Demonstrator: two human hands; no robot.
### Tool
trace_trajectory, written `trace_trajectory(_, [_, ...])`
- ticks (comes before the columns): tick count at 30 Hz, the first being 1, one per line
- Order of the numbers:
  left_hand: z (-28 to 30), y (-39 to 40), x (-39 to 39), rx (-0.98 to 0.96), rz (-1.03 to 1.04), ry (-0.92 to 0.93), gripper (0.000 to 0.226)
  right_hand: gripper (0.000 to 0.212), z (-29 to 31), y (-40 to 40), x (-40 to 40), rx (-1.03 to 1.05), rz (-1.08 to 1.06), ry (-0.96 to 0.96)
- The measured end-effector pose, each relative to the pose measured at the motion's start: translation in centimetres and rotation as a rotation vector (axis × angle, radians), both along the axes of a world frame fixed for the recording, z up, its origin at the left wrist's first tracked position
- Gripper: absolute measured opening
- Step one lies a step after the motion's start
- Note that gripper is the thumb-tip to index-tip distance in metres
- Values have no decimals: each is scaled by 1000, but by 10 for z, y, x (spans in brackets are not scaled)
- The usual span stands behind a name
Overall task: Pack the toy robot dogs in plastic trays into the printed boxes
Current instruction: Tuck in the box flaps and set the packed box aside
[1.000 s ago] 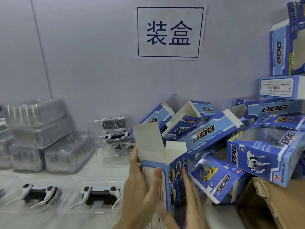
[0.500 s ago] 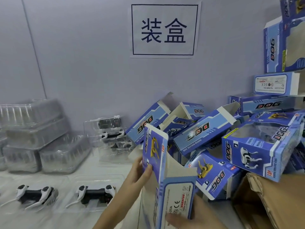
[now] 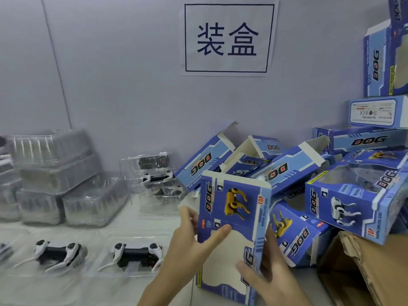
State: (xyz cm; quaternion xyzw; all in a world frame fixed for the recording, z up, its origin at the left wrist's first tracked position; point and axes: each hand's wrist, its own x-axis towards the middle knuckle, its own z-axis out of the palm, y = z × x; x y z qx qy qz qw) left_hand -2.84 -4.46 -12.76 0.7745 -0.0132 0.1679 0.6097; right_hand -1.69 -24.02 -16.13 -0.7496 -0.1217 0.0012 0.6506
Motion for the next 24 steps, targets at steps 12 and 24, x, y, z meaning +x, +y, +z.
trace_trajectory(12, [24, 123, -37, 1135, -129, 612, 150, 90, 18, 2, -2, -187, -55, 57])
trace_trajectory(24, [2, 123, -14, 1134, 53, 428, 119, 73, 41, -8, -1, 181, 86, 220])
